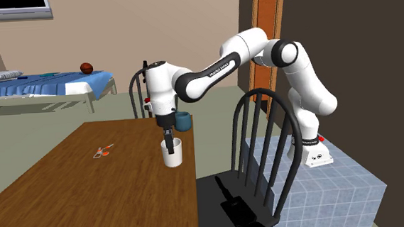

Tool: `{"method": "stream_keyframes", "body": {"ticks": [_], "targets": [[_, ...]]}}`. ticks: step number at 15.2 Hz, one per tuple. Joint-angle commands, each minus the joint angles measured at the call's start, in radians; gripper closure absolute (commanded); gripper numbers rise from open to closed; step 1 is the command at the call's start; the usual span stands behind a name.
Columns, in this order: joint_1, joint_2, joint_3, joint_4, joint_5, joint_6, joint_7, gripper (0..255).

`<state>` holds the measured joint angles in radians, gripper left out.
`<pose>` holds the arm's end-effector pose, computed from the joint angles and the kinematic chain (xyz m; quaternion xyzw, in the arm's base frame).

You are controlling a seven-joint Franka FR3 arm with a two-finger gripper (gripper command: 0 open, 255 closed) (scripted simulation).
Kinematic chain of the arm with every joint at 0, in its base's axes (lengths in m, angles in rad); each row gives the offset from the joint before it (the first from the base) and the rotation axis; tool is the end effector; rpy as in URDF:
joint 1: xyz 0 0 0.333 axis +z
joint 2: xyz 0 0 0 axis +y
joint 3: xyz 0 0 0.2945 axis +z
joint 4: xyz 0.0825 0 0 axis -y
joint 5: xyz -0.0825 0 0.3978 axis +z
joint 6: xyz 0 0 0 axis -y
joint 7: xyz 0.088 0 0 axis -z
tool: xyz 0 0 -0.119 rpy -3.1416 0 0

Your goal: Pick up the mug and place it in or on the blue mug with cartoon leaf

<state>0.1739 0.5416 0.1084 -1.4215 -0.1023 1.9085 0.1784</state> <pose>0.6807 0.1766 0.3451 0.9975 0.0631 -0.0204 0.0250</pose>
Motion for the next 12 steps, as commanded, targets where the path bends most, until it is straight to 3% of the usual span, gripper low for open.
{"method": "stream_keyframes", "body": {"ticks": [1, 6, 12], "targets": [[0.001, 0.011, -0.001, -0.006, -0.002, 0.017, 0.001, 0], [-0.001, 0.026, -0.003, -0.044, -0.005, 0.071, 0.004, 0], [-0.001, 0.027, -0.003, -0.043, -0.005, 0.071, 0.004, 0]]}}
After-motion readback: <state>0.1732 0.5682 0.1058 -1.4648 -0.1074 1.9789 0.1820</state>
